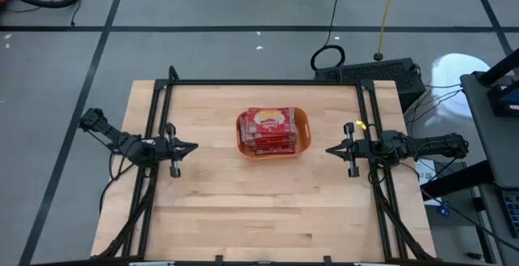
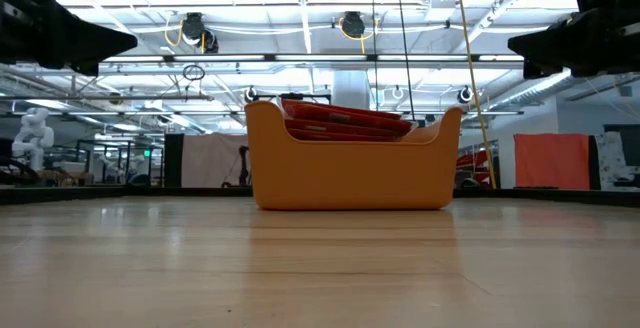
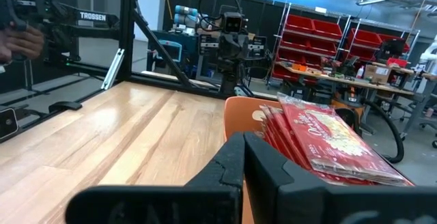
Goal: Sort popcorn bags into baskets
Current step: Return to home position
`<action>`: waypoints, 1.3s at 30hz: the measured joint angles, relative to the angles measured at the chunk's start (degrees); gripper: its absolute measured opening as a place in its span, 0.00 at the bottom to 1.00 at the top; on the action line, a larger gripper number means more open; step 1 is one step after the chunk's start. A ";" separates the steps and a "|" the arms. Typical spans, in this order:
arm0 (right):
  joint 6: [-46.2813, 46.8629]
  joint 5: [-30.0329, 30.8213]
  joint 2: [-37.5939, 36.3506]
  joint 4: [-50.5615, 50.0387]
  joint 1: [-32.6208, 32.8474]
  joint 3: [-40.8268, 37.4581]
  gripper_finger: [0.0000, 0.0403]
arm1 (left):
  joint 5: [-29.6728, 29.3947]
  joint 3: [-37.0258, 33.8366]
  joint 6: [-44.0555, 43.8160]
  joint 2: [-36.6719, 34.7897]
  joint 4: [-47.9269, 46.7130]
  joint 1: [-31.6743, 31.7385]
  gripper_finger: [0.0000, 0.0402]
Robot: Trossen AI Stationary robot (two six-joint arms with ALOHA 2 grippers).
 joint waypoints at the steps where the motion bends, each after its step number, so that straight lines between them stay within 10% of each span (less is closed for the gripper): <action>1: 0.00 0.01 0.00 0.00 0.00 0.00 0.00 | 0.00 0.00 -0.05 -0.05 0.00 0.20 0.06; 39: 0.16 0.03 0.00 -0.10 0.01 0.01 0.00 | -0.79 -0.04 -1.72 0.12 -0.04 0.43 0.06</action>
